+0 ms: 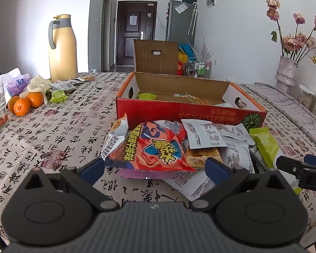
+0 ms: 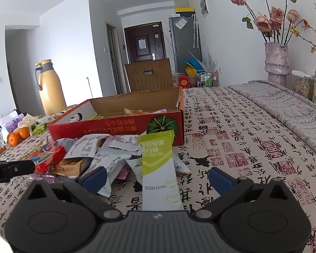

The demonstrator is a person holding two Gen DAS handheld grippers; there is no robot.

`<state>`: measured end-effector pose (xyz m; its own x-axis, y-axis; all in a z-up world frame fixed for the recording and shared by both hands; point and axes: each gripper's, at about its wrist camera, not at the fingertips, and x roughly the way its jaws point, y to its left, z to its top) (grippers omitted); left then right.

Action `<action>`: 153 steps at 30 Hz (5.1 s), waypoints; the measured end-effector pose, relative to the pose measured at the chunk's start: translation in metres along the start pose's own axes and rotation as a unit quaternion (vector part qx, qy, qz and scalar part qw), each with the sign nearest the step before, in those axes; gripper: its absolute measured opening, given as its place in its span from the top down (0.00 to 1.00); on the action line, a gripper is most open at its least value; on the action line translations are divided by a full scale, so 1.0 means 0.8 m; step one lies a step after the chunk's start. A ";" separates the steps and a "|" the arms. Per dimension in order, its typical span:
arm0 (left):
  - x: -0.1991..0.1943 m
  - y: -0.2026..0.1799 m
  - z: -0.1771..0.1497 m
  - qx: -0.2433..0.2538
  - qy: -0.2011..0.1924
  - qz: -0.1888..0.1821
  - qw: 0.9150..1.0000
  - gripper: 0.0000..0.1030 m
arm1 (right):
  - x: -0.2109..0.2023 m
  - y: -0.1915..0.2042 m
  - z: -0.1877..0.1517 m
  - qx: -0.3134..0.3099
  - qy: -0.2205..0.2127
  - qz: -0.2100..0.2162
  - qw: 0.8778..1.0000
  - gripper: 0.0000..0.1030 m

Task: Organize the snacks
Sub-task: 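Grasp the green-and-white bar with the right gripper and lift it, then grasp the orange-and-blue spicy-strip bag with the left gripper while the right gripper holds the bar, then carry the bag and bar over the box and open both grippers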

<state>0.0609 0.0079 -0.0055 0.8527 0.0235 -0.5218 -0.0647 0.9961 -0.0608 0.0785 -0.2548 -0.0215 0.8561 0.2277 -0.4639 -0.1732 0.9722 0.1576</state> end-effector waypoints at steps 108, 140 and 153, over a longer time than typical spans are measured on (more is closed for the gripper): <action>0.062 -0.001 0.068 0.018 0.044 -0.004 0.999 0.41 | 0.019 0.002 0.021 -0.004 -0.006 0.010 1.000 0.67; 0.088 -0.024 0.185 0.007 -0.040 -0.016 0.999 0.41 | 0.072 0.034 0.145 -0.040 -0.087 0.027 0.995 0.67; 0.166 -0.020 0.212 -0.013 -0.027 0.009 1.000 0.41 | 0.161 0.048 0.192 -0.041 -0.074 0.036 0.996 0.67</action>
<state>0.2629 0.0098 0.0705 0.8776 0.0472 -0.4771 -0.0940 0.9928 -0.0748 0.2570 -0.1963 0.0585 0.9016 0.2917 -0.3195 -0.2701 0.9564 0.1112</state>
